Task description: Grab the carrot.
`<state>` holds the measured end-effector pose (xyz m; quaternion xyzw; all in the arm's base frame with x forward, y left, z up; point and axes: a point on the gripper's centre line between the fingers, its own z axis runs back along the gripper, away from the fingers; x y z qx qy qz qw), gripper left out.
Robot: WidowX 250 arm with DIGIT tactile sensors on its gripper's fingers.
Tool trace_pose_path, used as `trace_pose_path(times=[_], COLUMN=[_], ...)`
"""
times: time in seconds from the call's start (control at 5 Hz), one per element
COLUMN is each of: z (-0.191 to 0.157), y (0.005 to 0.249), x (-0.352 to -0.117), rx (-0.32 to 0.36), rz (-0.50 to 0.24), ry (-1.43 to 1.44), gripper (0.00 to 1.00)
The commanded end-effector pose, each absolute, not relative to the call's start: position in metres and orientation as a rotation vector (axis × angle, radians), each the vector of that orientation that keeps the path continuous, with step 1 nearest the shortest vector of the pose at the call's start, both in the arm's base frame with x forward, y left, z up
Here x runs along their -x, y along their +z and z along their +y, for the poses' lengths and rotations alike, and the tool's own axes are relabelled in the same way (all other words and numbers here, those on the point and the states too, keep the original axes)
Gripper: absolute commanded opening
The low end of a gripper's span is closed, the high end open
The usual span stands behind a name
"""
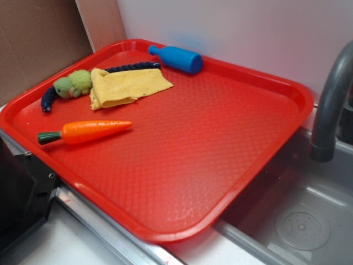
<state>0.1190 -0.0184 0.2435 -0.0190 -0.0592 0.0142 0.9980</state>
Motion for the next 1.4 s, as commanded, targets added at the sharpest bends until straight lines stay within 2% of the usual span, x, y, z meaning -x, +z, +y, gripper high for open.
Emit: trace_pose_path(times=[0.0, 0.2, 0.4, 0.6, 0.8, 1.0, 1.2], z=[-0.018, -0.002, -0.001, 0.004, 0.0, 0.002, 0.001], y=[0.244, 0.194, 0.146, 0.095, 0.045, 0.006, 0.006], x=[-0.119, -0.132, -0.134, -0.138, -0.148, -0.153, -0.154], rx=[0.038, 0.099, -0.009, -0.015, -0.038, 0.045, 0.017], rz=[-0.119, -0.092, -0.072, -0.046, 0.072, 0.059, 0.069], ry=[0.028, -0.08, -0.173, -0.244, -0.327, -0.397, -0.401], gripper=[1.0, 1.0, 1.0, 1.0, 1.0, 1.0, 0.0])
